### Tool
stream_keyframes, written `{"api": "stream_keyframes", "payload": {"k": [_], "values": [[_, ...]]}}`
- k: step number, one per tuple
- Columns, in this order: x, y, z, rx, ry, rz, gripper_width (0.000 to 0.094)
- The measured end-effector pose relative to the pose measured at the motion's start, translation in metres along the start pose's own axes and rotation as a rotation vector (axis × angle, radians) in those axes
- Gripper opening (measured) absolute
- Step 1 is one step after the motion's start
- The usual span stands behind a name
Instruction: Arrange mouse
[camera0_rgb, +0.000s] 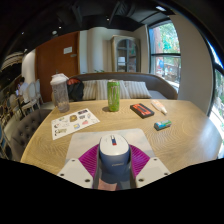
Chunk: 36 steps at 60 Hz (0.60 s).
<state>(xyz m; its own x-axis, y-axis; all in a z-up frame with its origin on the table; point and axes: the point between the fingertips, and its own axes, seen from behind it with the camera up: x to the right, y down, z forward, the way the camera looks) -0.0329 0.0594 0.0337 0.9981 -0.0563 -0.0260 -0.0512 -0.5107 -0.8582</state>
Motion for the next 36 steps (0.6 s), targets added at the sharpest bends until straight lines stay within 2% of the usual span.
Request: {"api": "stream_keyframes", "payload": {"k": [8,15,24,33,36], "values": [[0.006,0.034,0.020,-0.088,0.014,0.017,0.0420],[0.006,0.035,0.020,-0.084,0.023,-0.022,0.0432],[0.005,0.038,0.020,-0.099,0.005,-0.006,0.0592],[-0.004,0.042,-0.004,-0.111,-0.078,0.027,0.0862],[0.001,0.042,-0.019,-0.101,-0.092,0.026,0.0838]]}}
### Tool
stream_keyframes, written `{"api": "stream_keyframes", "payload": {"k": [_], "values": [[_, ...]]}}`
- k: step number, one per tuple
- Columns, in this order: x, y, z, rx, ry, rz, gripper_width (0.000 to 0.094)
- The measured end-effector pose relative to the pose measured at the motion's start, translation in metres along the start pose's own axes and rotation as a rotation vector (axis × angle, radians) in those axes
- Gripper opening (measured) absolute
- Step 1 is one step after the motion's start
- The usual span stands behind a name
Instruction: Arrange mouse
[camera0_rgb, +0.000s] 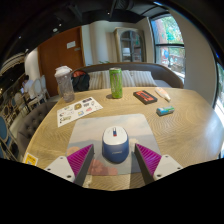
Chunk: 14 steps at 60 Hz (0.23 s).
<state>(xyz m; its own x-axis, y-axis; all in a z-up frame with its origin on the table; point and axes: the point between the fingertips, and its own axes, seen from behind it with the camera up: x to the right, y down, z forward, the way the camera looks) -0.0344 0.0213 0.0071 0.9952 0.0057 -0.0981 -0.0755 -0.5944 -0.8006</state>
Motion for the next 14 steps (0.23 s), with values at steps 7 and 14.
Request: {"api": "stream_keyframes", "payload": {"k": [7,14], "values": [[0.020,0.015,-0.045,0.016,-0.013,0.016,0.0847],[0.059,0.045,-0.096,0.026,0.027,0.063,0.0844]]}}
